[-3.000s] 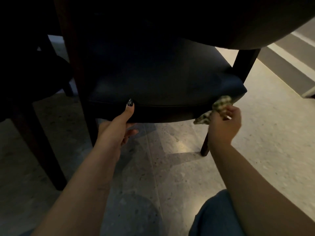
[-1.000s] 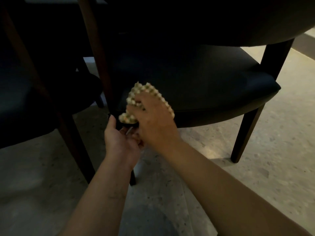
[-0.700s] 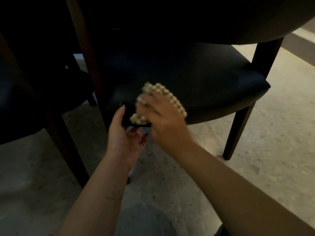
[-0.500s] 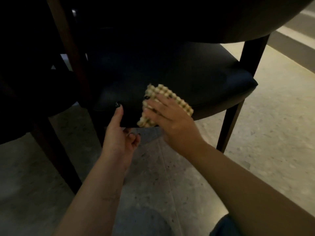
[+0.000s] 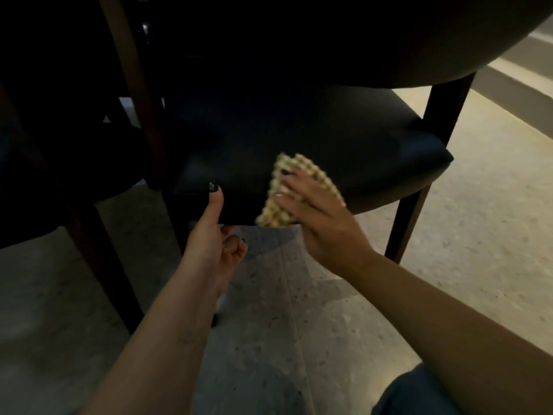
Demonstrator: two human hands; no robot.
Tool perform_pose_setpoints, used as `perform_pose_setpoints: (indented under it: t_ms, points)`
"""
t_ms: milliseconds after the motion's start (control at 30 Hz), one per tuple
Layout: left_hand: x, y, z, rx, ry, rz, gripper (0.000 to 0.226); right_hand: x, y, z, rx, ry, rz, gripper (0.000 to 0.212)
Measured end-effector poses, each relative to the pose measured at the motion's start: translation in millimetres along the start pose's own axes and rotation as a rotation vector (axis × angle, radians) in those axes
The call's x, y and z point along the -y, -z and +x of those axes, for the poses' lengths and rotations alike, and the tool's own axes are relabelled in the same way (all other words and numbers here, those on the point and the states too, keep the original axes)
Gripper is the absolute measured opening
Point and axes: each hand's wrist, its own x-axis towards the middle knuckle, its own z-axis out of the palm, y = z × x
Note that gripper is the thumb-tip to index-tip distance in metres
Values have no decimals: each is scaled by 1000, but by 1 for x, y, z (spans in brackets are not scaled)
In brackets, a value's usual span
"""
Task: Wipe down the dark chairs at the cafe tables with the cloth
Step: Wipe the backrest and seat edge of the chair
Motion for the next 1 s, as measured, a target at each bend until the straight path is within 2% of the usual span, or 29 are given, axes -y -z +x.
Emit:
perform_pose_setpoints:
  t_ms: [133,233,333,500,633,700,733,900,1000]
  points:
    - [-2,3,-3,22,11,-3,44,5,-15,24,171,244,-111,33]
    - [-6,12,-6,69,64,-72,49,-14,3,-2,236,263,-185,39]
    - [-11,15,-7,57,86,-67,53,-14,16,-14,256,196,-223,43]
    - [-28,0,-20,-106,31,267,45,34,21,24,115,14,-14,49]
    - [-41,-5,-43,-85,-17,573,23,69,49,47,73,71,45,45]
    - [-51,-8,-59,-26,-108,843,30,81,72,60,60,87,26,43]
    - [-58,-12,-67,15,-176,885,33,86,85,67,49,91,19,43]
    - [-116,-47,-116,101,-462,591,25,109,160,103,-78,183,-9,35]
    - [-158,-73,-151,135,-780,557,26,119,215,128,-225,271,-65,30]
